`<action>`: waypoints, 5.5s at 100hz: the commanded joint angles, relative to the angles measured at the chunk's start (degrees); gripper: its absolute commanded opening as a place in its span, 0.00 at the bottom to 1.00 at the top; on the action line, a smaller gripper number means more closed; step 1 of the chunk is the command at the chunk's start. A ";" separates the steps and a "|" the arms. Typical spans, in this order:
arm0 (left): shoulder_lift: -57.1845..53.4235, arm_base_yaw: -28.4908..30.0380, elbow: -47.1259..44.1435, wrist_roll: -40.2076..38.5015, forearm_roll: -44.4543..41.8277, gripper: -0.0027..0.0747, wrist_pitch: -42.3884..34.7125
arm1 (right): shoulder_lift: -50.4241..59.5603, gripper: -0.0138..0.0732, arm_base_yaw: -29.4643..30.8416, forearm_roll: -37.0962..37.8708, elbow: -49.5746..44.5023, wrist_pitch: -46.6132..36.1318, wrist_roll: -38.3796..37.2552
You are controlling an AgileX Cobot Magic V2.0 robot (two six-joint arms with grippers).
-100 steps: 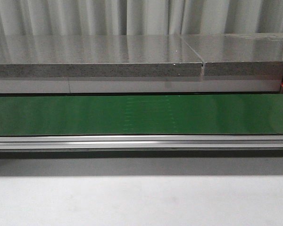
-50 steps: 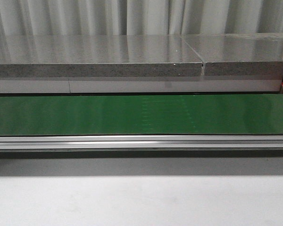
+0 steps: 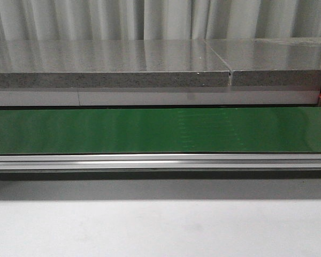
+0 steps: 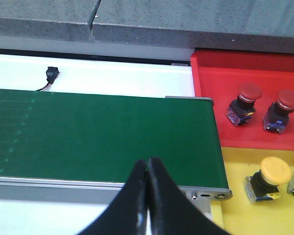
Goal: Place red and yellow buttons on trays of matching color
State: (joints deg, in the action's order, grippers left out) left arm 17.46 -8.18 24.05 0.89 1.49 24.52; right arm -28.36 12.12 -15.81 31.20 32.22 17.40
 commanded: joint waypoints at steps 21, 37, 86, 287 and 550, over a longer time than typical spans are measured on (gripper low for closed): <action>0.36 -0.37 1.61 -0.28 0.44 0.10 -2.75 | 0.00 0.08 -0.04 -0.47 1.51 -3.39 0.73; 0.36 -0.37 1.61 -0.28 0.44 0.46 -1.40 | 0.00 0.08 -0.04 -0.47 1.51 -3.39 0.73; 3.09 0.45 4.77 -16.42 -3.60 0.89 5.97 | 0.00 0.08 -0.04 -0.47 1.51 -3.39 0.73; 83.80 27.14 45.21 -21.15 -3.66 0.89 4.81 | 0.00 0.08 -0.04 -0.47 1.51 -3.36 0.73; 67.36 10.22 36.98 -15.20 -7.55 0.06 8.01 | 0.00 0.08 -0.04 -0.47 1.51 -3.36 0.73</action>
State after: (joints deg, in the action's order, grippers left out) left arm 86.69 2.43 59.76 -14.72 -5.63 35.51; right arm -28.36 12.12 -15.81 31.20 32.49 17.42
